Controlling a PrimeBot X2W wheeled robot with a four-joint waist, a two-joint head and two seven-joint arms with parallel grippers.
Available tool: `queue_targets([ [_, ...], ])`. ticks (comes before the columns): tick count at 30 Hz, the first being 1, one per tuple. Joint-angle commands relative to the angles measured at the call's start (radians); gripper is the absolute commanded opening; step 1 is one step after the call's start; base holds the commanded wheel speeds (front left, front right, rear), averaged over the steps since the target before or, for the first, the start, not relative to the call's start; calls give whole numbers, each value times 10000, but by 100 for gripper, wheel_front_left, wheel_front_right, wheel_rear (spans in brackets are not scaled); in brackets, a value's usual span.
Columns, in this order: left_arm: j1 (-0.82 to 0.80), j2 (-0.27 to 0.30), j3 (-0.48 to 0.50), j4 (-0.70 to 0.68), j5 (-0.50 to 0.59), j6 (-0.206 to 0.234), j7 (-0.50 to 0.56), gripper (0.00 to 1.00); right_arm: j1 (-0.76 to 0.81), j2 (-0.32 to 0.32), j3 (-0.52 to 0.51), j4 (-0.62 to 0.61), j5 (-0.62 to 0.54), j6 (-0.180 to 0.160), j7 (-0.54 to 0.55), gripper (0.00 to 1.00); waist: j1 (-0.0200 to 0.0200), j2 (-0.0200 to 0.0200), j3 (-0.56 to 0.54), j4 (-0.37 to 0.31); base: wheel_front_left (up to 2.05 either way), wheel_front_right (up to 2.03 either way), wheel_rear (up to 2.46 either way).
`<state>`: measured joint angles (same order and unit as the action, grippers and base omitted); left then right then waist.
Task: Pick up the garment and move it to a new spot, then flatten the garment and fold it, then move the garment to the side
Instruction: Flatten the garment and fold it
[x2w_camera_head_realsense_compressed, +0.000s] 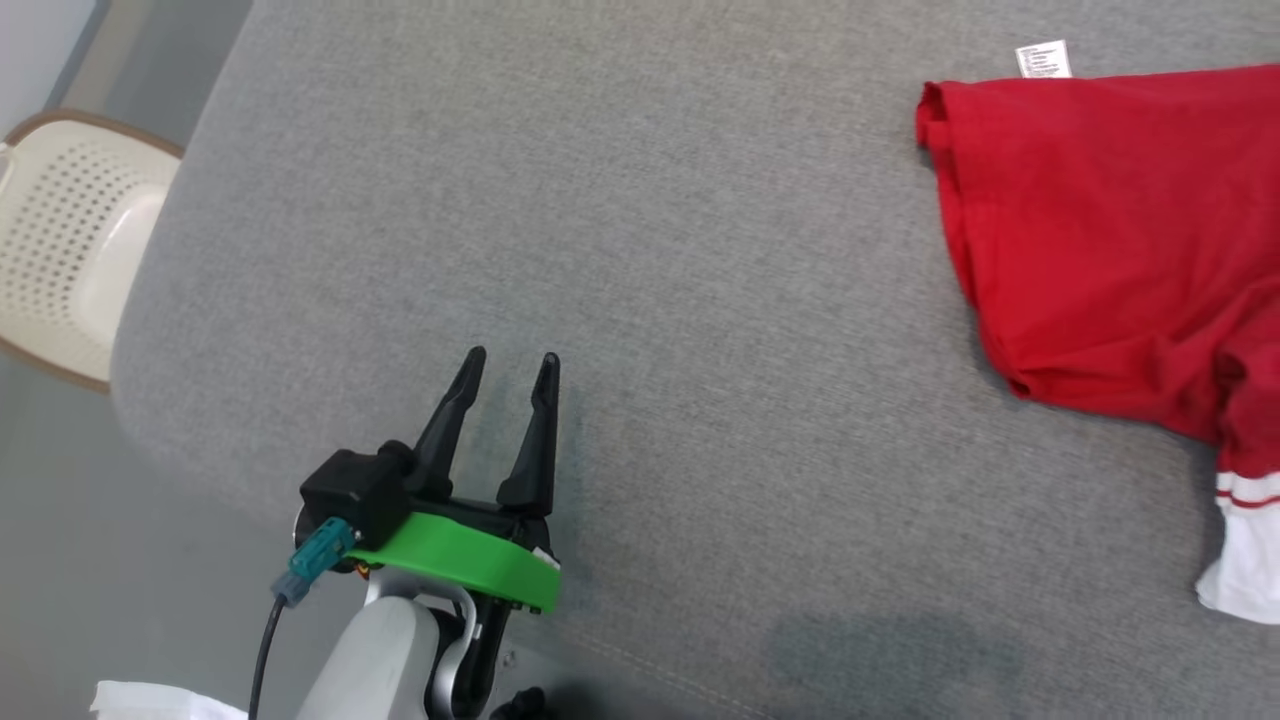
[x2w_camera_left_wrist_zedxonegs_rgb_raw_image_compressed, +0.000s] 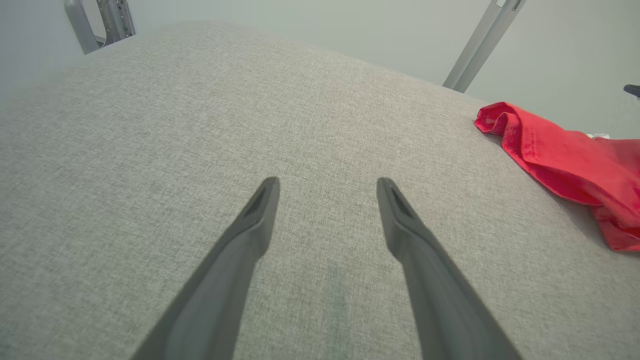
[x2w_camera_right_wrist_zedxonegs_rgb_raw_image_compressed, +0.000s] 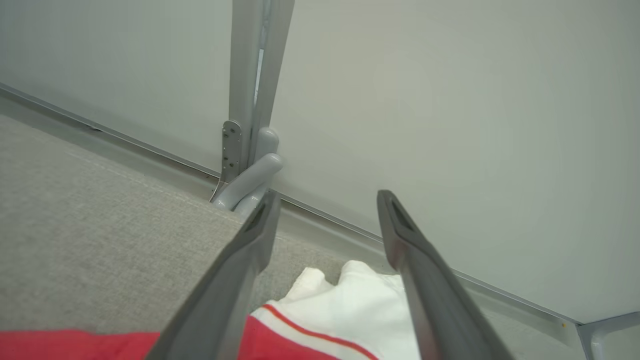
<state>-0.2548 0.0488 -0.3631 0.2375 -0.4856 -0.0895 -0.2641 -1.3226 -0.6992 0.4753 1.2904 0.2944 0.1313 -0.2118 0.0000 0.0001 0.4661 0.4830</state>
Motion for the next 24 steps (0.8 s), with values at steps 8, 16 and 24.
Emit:
queue_targets([
  [8,237,39,524,381,613,-133,0,100,2498,2232,-1625,-1827,-373,-13,-534,100,0,-1,-1774,-2109,0,0,0],
  [16,793,42,688,746,1032,-250,0,100,7072,3983,-3823,-5910,-850,-13,-536,100,0,-1,-3051,-3571,0,0,0],
  [24,1138,40,457,1071,848,-340,0,100,10423,5449,-5022,-8478,-1316,-12,-536,100,0,-1,-3515,-4733,0,0,0],
])
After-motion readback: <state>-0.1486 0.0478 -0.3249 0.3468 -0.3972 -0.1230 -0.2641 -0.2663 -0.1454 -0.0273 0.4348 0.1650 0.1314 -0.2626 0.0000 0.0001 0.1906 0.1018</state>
